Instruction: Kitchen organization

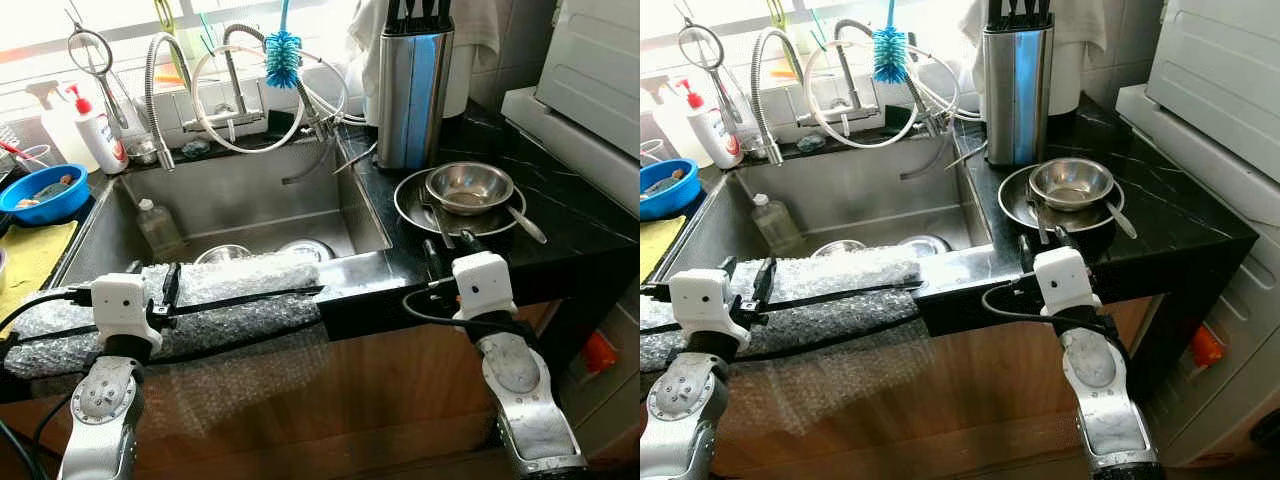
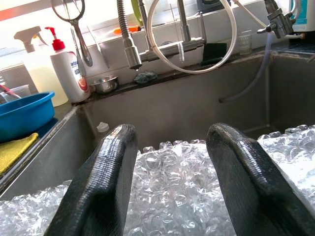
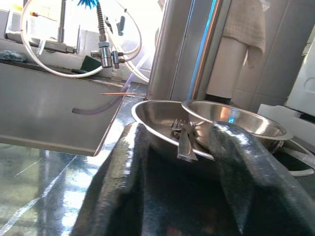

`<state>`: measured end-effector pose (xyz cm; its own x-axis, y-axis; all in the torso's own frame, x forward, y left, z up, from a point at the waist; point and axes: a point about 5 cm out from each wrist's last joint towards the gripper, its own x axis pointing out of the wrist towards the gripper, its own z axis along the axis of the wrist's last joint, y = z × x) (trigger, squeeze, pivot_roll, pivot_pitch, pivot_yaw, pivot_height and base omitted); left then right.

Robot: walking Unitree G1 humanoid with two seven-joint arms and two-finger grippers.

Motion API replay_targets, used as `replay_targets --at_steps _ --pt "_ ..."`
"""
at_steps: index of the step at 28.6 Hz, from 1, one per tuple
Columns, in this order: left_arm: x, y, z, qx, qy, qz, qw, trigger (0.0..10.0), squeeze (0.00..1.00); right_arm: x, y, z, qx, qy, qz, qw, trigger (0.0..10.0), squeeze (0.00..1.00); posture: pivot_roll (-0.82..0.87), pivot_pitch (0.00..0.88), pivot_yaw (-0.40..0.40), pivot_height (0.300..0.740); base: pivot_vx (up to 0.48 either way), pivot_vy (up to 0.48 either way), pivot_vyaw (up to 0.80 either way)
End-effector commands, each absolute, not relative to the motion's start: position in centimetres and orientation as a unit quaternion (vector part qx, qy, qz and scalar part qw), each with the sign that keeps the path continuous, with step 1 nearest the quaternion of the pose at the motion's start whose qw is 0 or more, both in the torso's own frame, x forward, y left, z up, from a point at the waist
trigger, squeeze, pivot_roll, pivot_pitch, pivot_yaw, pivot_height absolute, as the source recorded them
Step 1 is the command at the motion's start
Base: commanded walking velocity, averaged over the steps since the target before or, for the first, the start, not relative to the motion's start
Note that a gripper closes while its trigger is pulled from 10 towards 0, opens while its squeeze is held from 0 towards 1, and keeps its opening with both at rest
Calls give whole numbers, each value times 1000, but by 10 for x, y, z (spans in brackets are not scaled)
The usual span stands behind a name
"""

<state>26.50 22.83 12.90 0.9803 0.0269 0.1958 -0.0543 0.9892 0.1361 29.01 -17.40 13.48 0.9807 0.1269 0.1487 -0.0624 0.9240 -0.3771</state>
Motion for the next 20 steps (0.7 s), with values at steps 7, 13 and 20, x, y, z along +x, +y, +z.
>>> replay_targets --at_steps 7,13,20 --pt "267 230 133 74 -105 22 991 10000 0 294 -170 136 -185 -87 57 977 1882 0 -105 0 141 740 0 0 0" --pt "267 229 134 74 -106 22 991 10000 0 295 -170 136 -184 -88 58 977 1725 0 -104 0 142 740 0 0 0" --pt "268 229 135 74 -108 23 991 10000 0 295 -169 137 -182 -89 59 977 1647 0 -103 0 143 740 0 0 0"
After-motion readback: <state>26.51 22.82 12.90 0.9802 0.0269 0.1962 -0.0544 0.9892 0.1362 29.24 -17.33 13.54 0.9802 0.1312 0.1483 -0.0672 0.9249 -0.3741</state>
